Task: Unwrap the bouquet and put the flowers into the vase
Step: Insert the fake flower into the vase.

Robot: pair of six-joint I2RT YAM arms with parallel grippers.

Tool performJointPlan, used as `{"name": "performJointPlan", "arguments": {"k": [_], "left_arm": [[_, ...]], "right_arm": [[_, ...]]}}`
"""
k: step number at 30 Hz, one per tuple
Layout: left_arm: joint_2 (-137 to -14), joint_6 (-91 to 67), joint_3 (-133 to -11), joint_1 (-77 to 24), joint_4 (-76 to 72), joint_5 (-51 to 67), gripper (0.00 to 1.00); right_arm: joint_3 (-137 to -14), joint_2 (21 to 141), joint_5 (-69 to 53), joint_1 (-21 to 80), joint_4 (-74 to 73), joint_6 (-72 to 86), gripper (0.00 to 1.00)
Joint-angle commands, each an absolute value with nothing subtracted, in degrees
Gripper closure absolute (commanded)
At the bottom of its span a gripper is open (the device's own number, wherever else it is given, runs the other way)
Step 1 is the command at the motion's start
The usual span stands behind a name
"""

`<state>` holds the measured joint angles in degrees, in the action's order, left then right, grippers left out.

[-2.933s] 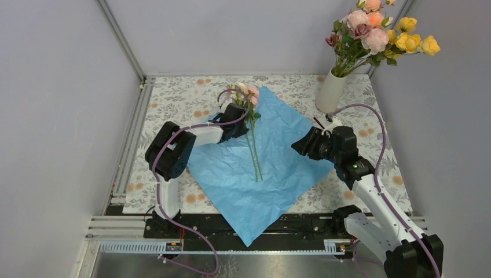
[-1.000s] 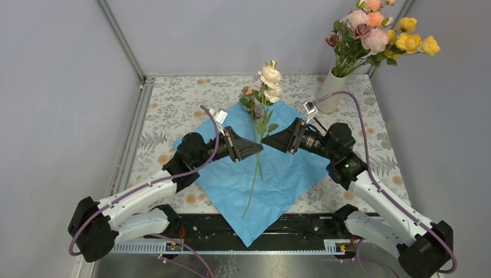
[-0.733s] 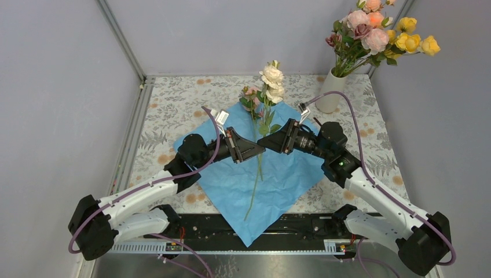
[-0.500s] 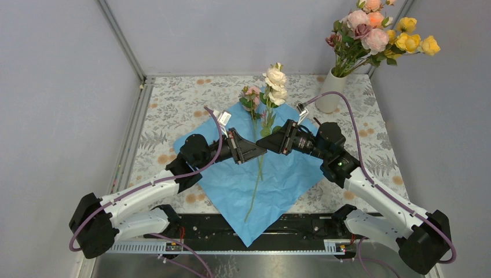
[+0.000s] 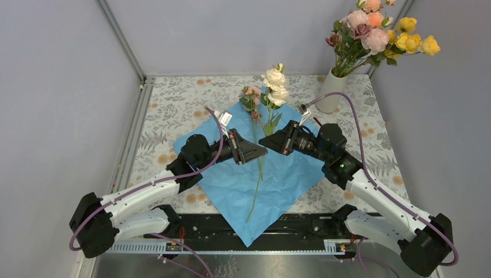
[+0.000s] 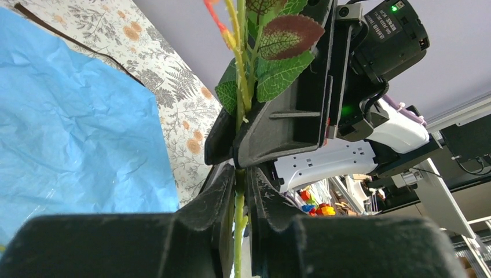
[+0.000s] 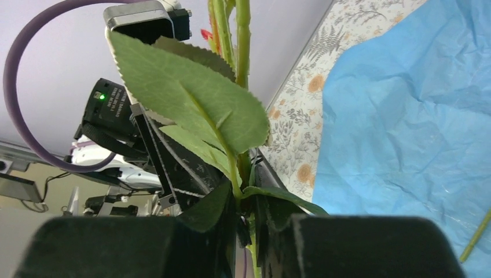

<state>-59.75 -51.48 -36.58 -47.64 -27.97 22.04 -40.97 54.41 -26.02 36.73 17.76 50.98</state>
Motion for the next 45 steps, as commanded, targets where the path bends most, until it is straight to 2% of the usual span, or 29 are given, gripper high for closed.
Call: {"name": "performJointPlan", "arguments": {"k": [1,4,7,9,10,13,18,21,24,26,30,33,39,45], "left_arm": [[-58.95,-50.27,-37.90,-47.82,-27.67,20.82,0.77],[-58.33,-48.39,-39.23,-47.81,-23.94,19.69,0.52],[-57.74,-45.26,-41.62,-47.81,-16.42,17.96,0.19],[-56.78,-42.47,-43.34,-47.74,-10.99,16.37,0.05],[-56.05,-41.01,-44.34,-47.56,-8.12,15.83,0.04],[-54.05,-37.91,-47.73,-44.09,0.27,16.85,0.01],[-52.39,-32.01,-54.59,-32.51,18.19,22.10,0.01],[-51.33,-24.03,-60.34,-26.54,29.95,20.36,0.01],[-50.12,-18.25,-63.56,-22.29,37.10,13.70,0.01],[-48.72,-17.62,-62.64,-21.44,37.88,6.75,0.01],[-46.64,-17.62,-57.25,-19.07,33.44,0.59,0.01],[-47.45,-17.37,-55.14,-14.65,32.66,1.76,0.01],[-47.71,-17.45,-54.25,-12.74,31.46,3.44,0.01],[-47.77,-16.79,-53.53,-11.36,31.46,2.13,0.01]], "right_arm": [[-43.69,52.13,-22.26,37.05,15.61,47.29,0.97],[-44.60,50.90,-20.00,37.05,12.44,44.44,0.99],[-46.18,49.73,-17.32,37.11,8.39,41.49,1.00],[-47.29,49.03,-14.47,37.17,4.94,39.32,1.00],[-47.69,48.76,-12.70,37.10,3.31,38.45,1.00],[-48.25,47.38,-4.44,37.01,-0.73,33.58,1.00],[-51.17,47.37,12.42,35.04,-5.72,23.27,1.00],[-53.61,48.21,15.56,28.64,-4.81,20.54,1.00],[-58.20,51.11,15.89,20.44,-3.78,20.59,1.00],[-61.62,53.42,18.35,18.79,-2.26,17.23,1.00],[-67.92,57.32,23.12,18.55,4.20,9.13,1.00],[-70.85,59.67,25.90,18.55,10.51,2.36,1.00],[-74.88,64.26,30.80,18.04,23.50,-12.80,1.00],[-81.81,71.28,29.80,13.40,28.87,-13.28,1.00]]}}
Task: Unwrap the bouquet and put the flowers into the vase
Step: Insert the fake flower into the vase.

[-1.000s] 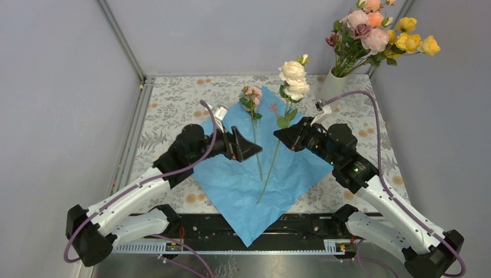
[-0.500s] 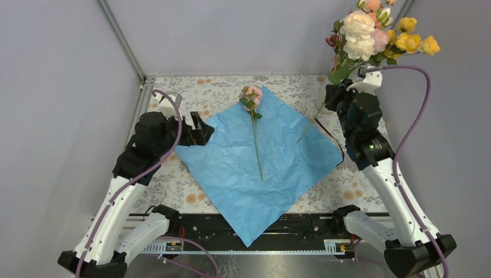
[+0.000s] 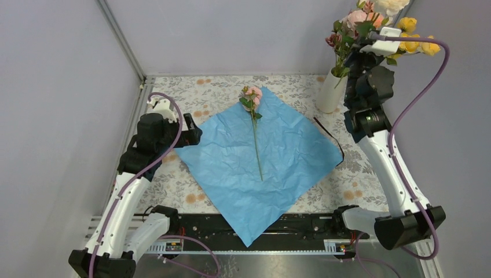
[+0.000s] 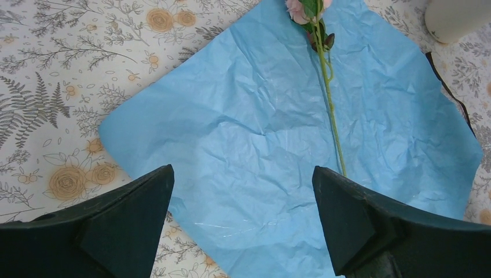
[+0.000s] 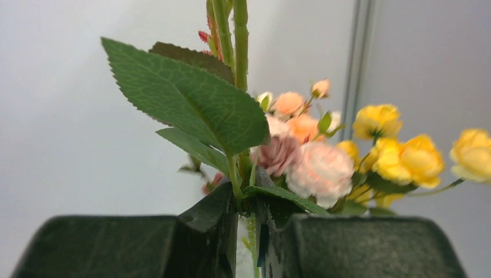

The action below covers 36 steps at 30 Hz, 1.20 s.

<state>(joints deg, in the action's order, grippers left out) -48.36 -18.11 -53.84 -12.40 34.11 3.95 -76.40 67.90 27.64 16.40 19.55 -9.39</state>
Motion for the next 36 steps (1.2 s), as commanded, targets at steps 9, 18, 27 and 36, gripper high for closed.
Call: {"name": "performJointPlan", "arguments": {"k": [9,18,27,36], "left_arm": [[-48.42,-16.87,-53.18,-9.08,31.21,3.53,0.01],[-48.85,-16.87,-53.01,-8.21,31.05,4.19,0.01],[-49.57,-17.05,-52.91,-7.41,30.87,5.21,0.01],[-50.17,-17.05,-52.87,-6.95,30.85,5.69,0.01]], "right_arm": [[-88.15,80.88,25.76,10.47,34.83,-13.55,1.00],[-86.54,85.38,25.53,9.21,38.23,-14.51,1.00],[-80.19,88.02,26.09,6.74,40.92,-10.44,1.00],[-77.18,91.49,25.13,5.80,42.00,-7.15,1.00]]}}
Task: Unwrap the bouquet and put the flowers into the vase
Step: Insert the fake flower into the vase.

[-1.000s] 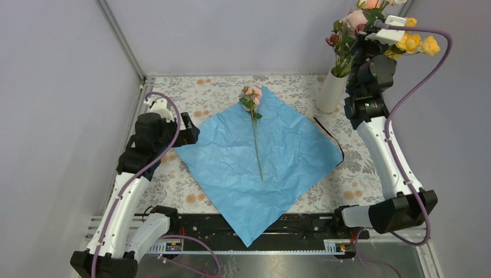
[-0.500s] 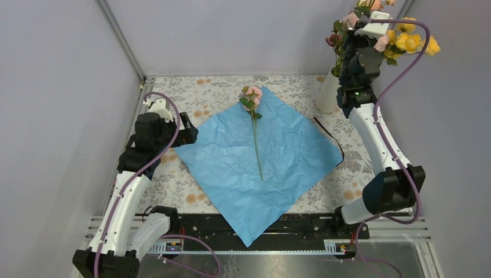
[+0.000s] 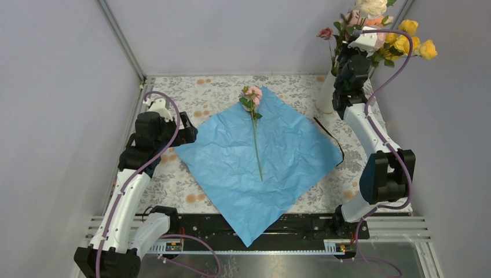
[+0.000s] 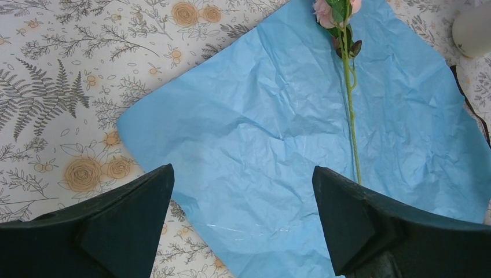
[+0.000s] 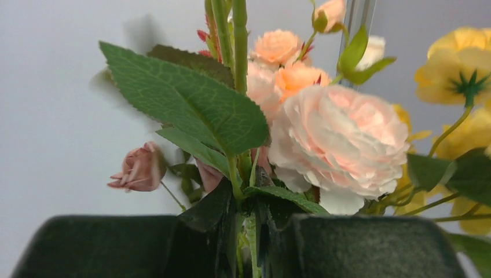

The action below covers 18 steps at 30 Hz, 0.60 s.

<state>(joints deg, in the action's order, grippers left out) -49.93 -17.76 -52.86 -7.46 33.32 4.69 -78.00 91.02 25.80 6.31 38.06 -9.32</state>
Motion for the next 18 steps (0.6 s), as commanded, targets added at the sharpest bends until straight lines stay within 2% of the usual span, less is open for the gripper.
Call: {"name": "performJointPlan", "arguments": {"k": [1,11,18], "left_arm": [[-50.23,-17.05,-52.85,-6.92,30.85,5.75,0.01],[-50.36,-17.14,-52.82,-6.77,30.85,6.88,0.01],[-50.14,-17.14,-52.73,-6.77,30.85,7.33,0.01]], "right_arm": [[-76.88,91.69,25.26,5.80,42.05,-6.93,1.00],[-72.98,92.82,25.85,5.63,41.11,-4.54,0.98],[-71.20,93.31,24.74,5.63,39.53,-2.66,0.89]]}}
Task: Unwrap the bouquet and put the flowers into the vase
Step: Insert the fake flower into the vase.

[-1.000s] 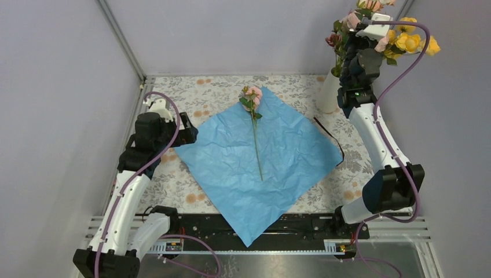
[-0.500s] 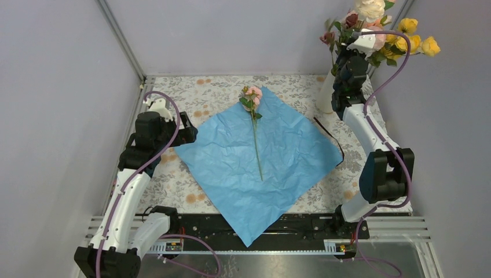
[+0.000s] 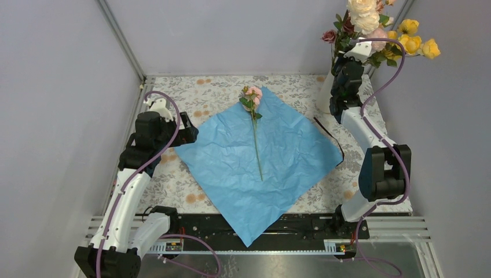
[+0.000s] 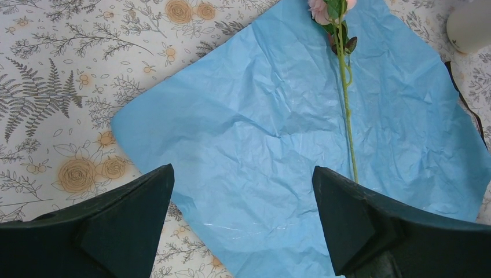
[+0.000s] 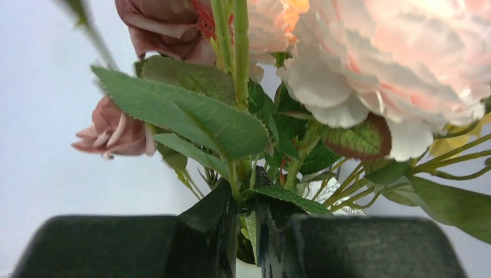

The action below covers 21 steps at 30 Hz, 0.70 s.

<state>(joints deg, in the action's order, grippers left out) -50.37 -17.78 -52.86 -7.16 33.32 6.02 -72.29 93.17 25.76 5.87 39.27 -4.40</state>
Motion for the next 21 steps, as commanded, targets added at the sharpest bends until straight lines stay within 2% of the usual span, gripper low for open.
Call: {"name": "performJointPlan", "arguments": {"k": [1,4,12,17,21], "left_arm": [[-50.18,-17.22,-52.73,-6.77,30.85,7.43,0.01],[-50.27,-17.27,-52.69,-6.76,30.81,7.86,0.01],[-50.01,-17.40,-52.56,-6.70,30.84,8.35,0.01],[-49.77,-17.47,-52.49,-6.76,30.77,8.59,0.01],[-49.68,-17.49,-52.38,-6.70,30.67,9.09,0.01]], "right_arm": [[-70.74,93.00,24.51,5.63,39.53,-2.33,0.86],[-69.70,91.91,23.98,5.63,39.64,-1.87,0.71],[-65.23,87.81,22.85,5.62,40.69,-0.79,0.56],[-62.14,85.41,22.56,5.63,41.42,-0.35,0.54],[-59.43,82.44,19.86,5.71,41.84,1.13,0.44]]}}
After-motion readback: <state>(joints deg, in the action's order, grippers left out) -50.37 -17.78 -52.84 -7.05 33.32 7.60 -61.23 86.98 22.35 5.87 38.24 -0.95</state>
